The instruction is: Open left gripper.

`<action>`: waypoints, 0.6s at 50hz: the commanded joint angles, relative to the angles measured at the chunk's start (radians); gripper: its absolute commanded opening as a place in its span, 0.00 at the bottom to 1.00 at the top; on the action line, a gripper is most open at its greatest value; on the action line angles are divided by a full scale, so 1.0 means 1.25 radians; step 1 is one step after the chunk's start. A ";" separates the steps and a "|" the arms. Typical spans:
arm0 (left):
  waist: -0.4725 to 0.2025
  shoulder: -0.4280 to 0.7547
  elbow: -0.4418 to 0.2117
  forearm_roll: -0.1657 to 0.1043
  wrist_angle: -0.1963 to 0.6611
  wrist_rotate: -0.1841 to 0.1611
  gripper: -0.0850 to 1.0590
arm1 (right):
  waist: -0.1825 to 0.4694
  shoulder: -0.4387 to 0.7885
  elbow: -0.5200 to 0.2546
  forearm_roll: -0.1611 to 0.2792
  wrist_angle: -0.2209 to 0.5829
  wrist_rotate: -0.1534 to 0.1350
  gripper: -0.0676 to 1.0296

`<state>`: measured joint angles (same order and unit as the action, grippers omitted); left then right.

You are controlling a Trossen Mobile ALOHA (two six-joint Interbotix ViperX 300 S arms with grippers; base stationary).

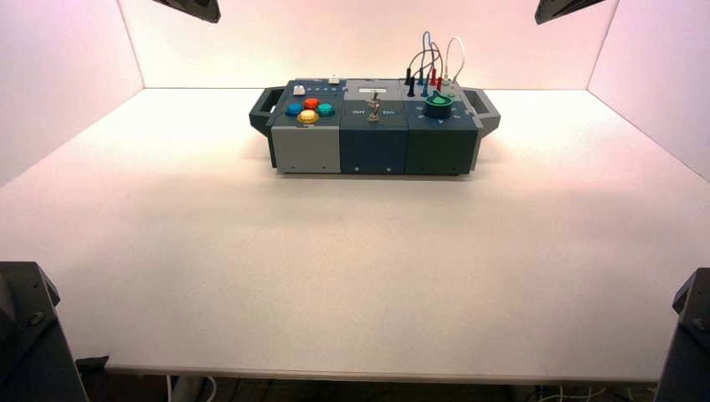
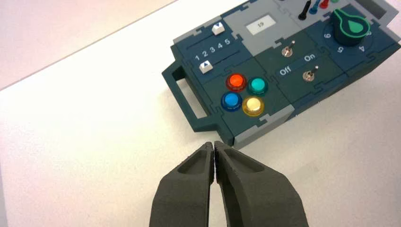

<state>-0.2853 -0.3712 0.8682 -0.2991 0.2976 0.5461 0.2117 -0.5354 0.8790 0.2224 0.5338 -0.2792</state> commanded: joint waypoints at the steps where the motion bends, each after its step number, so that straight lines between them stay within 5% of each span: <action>1: -0.012 -0.013 -0.004 -0.001 -0.033 -0.004 0.27 | 0.005 -0.010 -0.023 0.004 -0.005 -0.002 0.04; 19: -0.018 -0.020 0.015 -0.002 -0.098 -0.065 0.62 | 0.005 -0.010 -0.022 0.004 -0.005 -0.002 0.04; 30: -0.018 -0.026 0.020 -0.004 -0.112 -0.070 0.68 | 0.005 -0.011 -0.023 0.004 -0.005 -0.002 0.04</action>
<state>-0.3022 -0.3835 0.9050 -0.3022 0.1718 0.4663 0.2117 -0.5369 0.8790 0.2240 0.5323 -0.2792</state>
